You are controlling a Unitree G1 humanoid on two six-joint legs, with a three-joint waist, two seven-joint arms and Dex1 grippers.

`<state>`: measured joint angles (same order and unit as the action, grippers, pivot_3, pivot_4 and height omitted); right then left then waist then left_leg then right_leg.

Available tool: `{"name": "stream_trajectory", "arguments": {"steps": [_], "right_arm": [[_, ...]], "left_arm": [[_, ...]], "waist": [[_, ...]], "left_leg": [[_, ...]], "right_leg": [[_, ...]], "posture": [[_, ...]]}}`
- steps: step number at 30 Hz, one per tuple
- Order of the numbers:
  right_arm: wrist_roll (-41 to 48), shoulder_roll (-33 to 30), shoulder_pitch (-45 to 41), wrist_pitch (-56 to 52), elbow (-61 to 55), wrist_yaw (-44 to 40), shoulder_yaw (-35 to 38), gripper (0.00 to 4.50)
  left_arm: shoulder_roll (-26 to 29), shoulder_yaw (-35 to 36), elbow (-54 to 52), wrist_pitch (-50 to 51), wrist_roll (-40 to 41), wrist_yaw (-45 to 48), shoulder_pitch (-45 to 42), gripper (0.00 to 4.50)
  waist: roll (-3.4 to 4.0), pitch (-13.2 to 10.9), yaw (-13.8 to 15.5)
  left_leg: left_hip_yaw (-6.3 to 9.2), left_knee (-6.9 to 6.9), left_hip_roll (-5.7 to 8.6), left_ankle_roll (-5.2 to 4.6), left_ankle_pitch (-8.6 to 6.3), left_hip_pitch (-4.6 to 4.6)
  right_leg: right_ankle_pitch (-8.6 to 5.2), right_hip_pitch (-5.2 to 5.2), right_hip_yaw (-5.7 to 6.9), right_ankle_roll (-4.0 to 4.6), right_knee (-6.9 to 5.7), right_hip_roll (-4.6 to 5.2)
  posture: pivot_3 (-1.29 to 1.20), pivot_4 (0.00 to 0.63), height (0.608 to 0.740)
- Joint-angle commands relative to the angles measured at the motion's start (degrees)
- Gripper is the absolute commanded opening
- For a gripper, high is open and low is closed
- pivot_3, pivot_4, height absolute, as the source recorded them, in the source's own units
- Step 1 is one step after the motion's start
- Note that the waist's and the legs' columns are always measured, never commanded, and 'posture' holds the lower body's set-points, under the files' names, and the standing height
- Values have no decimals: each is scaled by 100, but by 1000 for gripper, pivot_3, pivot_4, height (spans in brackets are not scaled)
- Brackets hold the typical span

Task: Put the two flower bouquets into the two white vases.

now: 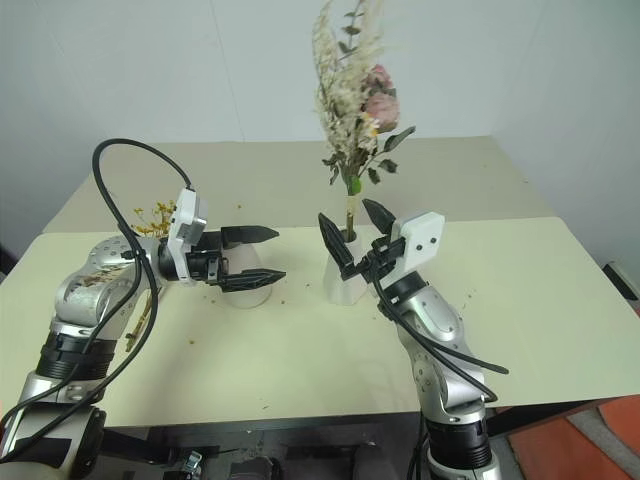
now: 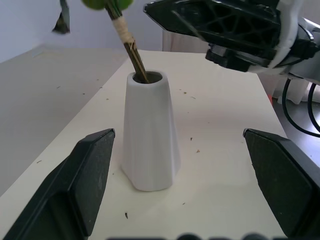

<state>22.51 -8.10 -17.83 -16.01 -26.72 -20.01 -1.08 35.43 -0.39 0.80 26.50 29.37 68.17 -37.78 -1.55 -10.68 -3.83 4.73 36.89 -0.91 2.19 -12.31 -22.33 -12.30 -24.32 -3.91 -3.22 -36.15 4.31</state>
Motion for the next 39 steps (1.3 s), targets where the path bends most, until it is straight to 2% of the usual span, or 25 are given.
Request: {"name": "stream_trajectory", "arguments": {"steps": [1,13,15,17,20,24,26,28,33,37,39], "right_arm": [[260,-122,207,-72,-512,-181,-75,4444],[34,-414,499,-255,-581,293,248,4444],[338,-661,626,-458,-807,169,490,4444],[1019,-980,678,-927,-1082,-28,747,4444],[1896,-1775,505,-1831,-1555,-138,1087,4444],[2942,-3114,229,-2656,-1954,-557,1483,4444],[3244,-3627,105,-2894,-1971,-836,1504,4444],[3415,-4121,-58,-3094,-1919,-1201,1393,4444],[3565,-4582,-297,-3280,-1593,-1698,1103,4444],[3335,-4546,-665,-3245,-1299,-1966,647,4444],[3261,-4436,-917,-3271,-1166,-1999,406,4444]], "left_arm": [[2,142,-76,-68,96,2,-121,4500],[-75,357,-142,84,304,-199,-146,4500],[-123,673,-224,388,704,-374,-196,4500],[-124,981,-296,716,1066,-611,-236,4500],[41,1507,-476,1275,1464,-1213,-177,4500],[416,2227,-1169,2218,1713,-2463,355,4500],[495,2310,-1870,2436,1298,-3359,687,4500],[817,2434,-2486,3211,1145,-4063,1039,4500],[1044,3161,-3276,5084,1597,-4903,1537,4500],[1156,3114,-3386,6370,1366,-5345,1648,4500],[1184,3012,-3095,6574,1275,-5666,1619,4500]], "waist": [[0,0,2],[-1,0,11],[-1,0,25],[-3,-1,36],[-2,-6,13],[-3,-12,-19],[-6,-14,7],[-18,-20,22],[-44,-29,71],[-47,-31,117],[-47,-31,124]], "left_leg": [[0,0,0,0,0,0],[0,1,0,0,0,3],[0,1,0,0,0,1],[0,1,1,0,0,-2],[0,1,1,0,0,-3],[0,-1,-2,0,0,10],[1,-2,-9,-1,-1,17],[1,0,-5,0,0,16],[-1,6,-3,0,0,11],[-1,6,-1,0,0,11],[-1,6,-1,0,0,13]], "right_leg": [[0,0,0,0,0,0],[0,2,-1,0,-1,-1],[0,2,-1,-1,2,0],[-1,2,-1,-1,4,1],[0,2,-1,-1,5,3],[-1,9,-6,-2,0,-2],[-3,14,-3,-2,1,-10],[-2,16,-3,-3,2,-2],[0,15,-4,-7,7,-1],[0,12,-3,-7,7,-1],[0,12,-3,-6,6,-2]], "posture": [[0,150,740],[0,150,740],[0,150,740],[0,150,740],[0,150,740],[0,150,740],[0,150,740],[0,150,740],[0,150,740],[0,150,740],[0,150,740]]}}
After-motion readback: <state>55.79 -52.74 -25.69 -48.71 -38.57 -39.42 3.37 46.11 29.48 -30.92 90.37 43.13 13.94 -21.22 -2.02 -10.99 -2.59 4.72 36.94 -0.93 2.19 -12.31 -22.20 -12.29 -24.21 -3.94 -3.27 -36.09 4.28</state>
